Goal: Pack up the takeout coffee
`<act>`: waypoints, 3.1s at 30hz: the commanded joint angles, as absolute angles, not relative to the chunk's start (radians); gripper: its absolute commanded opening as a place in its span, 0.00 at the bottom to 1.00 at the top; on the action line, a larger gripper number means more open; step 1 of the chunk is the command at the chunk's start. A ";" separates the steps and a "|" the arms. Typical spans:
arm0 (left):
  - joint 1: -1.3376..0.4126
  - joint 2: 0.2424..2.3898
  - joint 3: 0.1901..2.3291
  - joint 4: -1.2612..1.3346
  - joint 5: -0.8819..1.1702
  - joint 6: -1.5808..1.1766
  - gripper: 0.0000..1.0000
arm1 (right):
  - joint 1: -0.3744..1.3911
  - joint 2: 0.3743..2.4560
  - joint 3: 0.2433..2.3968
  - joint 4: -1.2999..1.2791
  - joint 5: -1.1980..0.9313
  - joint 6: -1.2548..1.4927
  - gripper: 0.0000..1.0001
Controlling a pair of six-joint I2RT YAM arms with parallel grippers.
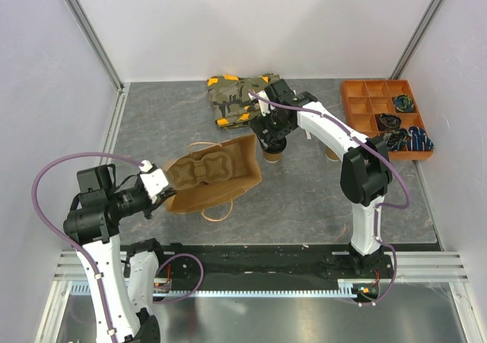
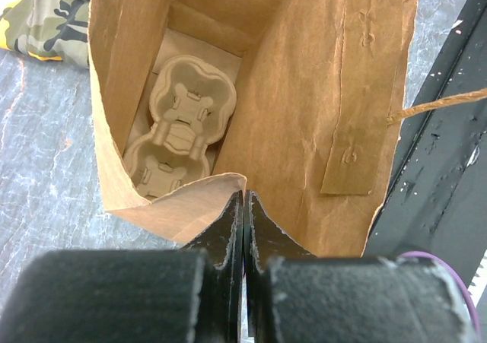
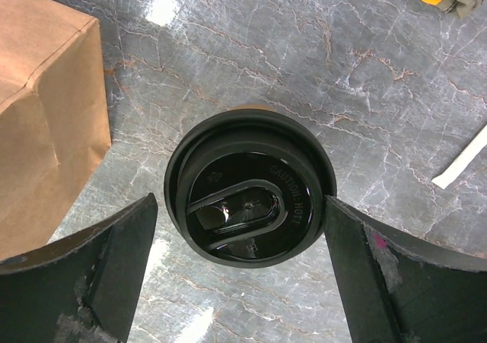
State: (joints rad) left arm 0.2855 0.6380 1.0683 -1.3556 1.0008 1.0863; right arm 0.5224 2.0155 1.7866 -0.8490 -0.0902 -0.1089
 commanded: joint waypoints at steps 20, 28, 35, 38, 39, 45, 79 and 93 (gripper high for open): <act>0.284 0.664 1.078 -1.368 1.032 1.042 0.02 | 0.520 2.034 1.862 -0.900 -0.071 -0.149 0.97; 0.284 0.670 1.081 -1.365 1.031 1.042 0.02 | 0.520 2.043 1.856 -0.896 -0.071 -0.156 0.93; 0.284 0.676 1.078 -1.359 1.031 1.043 0.02 | 0.522 2.036 1.858 -0.899 -0.066 -0.156 0.92; 0.284 0.681 1.080 -1.359 1.032 1.043 0.02 | 0.522 2.029 1.873 -0.907 -0.077 -0.156 0.96; 0.284 0.683 1.080 -1.358 1.031 1.040 0.02 | 0.522 2.028 1.879 -0.914 -0.084 -0.158 0.97; 0.284 0.683 1.081 -1.353 1.032 1.046 0.02 | 0.522 2.016 1.902 -0.953 -0.087 -0.167 0.98; 0.285 0.692 1.077 -1.342 1.035 1.042 0.02 | 0.520 2.037 1.852 -0.945 -0.072 -0.173 0.87; 0.285 0.687 1.072 -1.336 1.035 1.028 0.02 | 0.522 2.031 1.836 -0.942 -0.071 -0.178 0.84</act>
State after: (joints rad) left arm 0.2855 0.6819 1.0683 -1.3544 1.0260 1.0557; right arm 0.5217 2.0403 1.8366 -0.9440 -0.0731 -0.1692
